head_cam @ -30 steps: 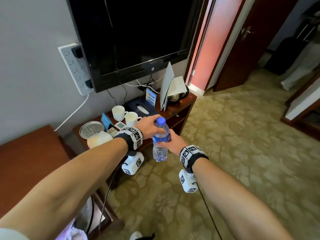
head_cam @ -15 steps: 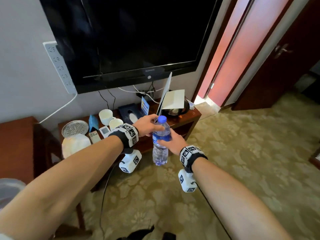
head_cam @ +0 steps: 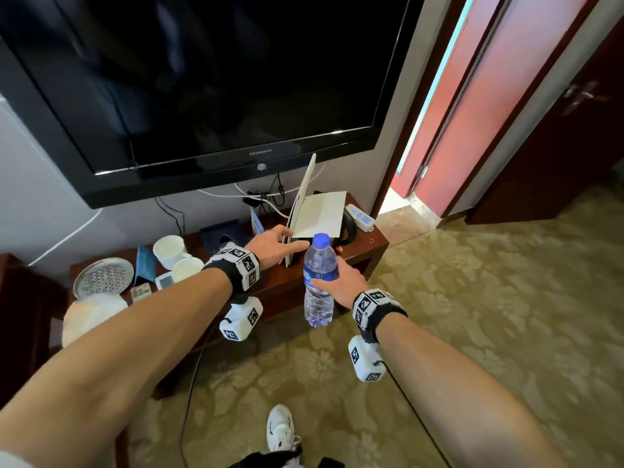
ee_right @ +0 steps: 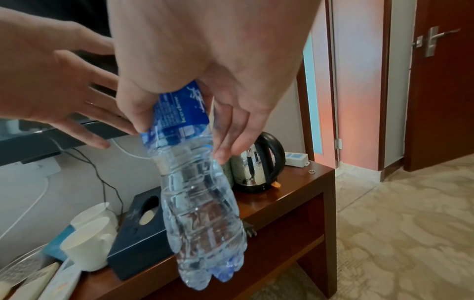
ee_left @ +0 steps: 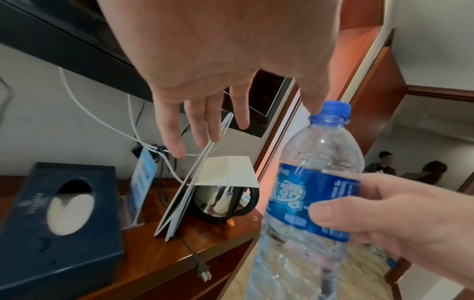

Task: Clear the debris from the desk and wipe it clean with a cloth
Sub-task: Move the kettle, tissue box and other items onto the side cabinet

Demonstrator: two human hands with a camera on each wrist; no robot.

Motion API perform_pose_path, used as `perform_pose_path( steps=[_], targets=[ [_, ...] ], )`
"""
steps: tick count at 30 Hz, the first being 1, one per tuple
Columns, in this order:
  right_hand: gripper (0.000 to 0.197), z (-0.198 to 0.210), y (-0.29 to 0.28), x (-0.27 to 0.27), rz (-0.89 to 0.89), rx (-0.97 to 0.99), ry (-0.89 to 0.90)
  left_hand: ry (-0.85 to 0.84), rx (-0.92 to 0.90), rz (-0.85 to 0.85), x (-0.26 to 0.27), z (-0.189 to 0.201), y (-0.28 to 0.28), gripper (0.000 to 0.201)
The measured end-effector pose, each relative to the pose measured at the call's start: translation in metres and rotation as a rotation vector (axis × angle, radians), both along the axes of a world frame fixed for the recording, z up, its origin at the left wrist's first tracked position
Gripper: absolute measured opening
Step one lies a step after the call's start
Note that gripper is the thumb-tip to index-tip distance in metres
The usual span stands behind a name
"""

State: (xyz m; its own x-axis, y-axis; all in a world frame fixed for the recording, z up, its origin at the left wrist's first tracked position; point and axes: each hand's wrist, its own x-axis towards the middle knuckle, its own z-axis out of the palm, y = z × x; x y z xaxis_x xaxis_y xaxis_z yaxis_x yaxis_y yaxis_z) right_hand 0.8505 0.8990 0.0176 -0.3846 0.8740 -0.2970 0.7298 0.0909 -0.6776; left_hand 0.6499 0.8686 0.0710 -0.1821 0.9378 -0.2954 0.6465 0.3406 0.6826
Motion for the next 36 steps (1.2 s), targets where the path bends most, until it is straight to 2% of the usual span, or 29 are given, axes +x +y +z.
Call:
perform_pose_path(
  steps=[8,13,17,23,28,36],
  targets=[
    [0.067,-0.017,0.094,0.013,-0.109,-0.032,0.054,-0.083,0.016,-0.063,0.025,-0.016,0.098,0.054],
    [0.067,-0.026,0.146,0.04,-0.167,-0.048,0.014,-0.039,-0.032,-0.111,0.044,-0.027,0.136,0.055],
    [0.074,-0.038,0.182,0.061,-0.194,-0.036,0.01,-0.038,-0.003,-0.121,0.062,-0.037,0.164,0.056],
    [0.091,-0.086,0.262,0.087,-0.182,-0.074,0.046,0.096,0.082,-0.081,0.083,-0.054,0.216,0.064],
    [0.075,-0.069,0.303,0.096,-0.076,-0.094,0.019,0.328,-0.005,0.03,0.093,-0.065,0.251,0.066],
    [0.066,-0.089,0.362,0.096,0.065,-0.135,-0.023,0.438,-0.086,0.168,0.103,-0.077,0.287,0.069]
  ],
)
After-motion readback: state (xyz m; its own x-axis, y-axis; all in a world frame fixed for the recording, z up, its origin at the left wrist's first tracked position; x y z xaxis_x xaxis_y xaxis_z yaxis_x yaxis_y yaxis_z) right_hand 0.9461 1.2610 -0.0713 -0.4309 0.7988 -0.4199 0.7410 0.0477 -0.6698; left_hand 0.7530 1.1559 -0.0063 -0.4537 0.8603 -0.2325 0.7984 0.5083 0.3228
